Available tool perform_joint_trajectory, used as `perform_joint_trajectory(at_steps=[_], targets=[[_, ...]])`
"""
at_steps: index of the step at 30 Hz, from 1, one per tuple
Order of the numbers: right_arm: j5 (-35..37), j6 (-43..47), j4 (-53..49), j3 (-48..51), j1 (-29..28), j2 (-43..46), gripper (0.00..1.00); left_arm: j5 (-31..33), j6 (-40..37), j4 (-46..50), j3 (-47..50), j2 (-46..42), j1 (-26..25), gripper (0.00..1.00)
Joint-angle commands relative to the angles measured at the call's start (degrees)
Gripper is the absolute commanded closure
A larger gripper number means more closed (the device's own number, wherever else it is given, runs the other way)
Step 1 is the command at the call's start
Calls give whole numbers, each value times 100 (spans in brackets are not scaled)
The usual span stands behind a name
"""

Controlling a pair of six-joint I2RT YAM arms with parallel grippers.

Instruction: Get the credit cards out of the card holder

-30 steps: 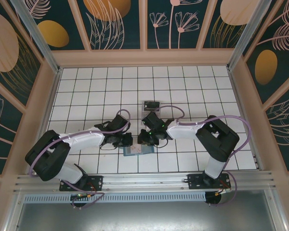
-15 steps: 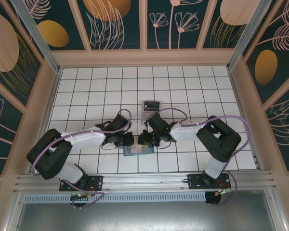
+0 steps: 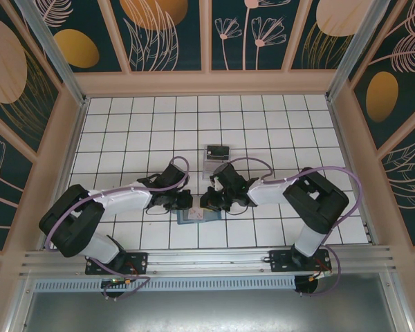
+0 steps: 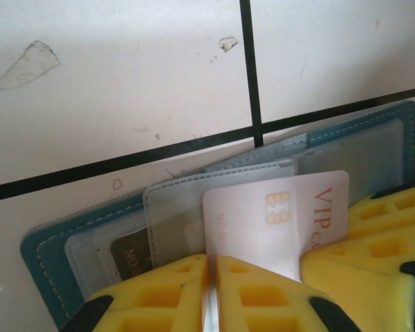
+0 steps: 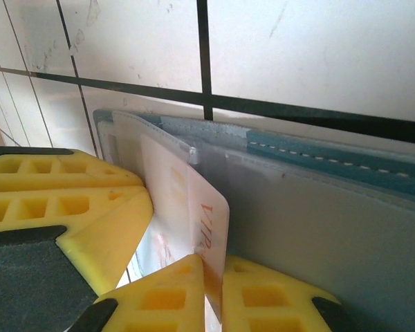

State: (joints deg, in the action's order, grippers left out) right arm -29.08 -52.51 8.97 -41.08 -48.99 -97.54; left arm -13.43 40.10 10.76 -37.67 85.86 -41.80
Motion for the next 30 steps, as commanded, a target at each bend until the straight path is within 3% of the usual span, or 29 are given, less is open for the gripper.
perform_joint_trajectory(at_steps=[1,30], targets=[[-11,20,-185,79,25,152,89,288,-58,488,225,204,-22,85],[634,401,-1567,-46,231,1467,95,579,-41,751,93,-411,-29,85]])
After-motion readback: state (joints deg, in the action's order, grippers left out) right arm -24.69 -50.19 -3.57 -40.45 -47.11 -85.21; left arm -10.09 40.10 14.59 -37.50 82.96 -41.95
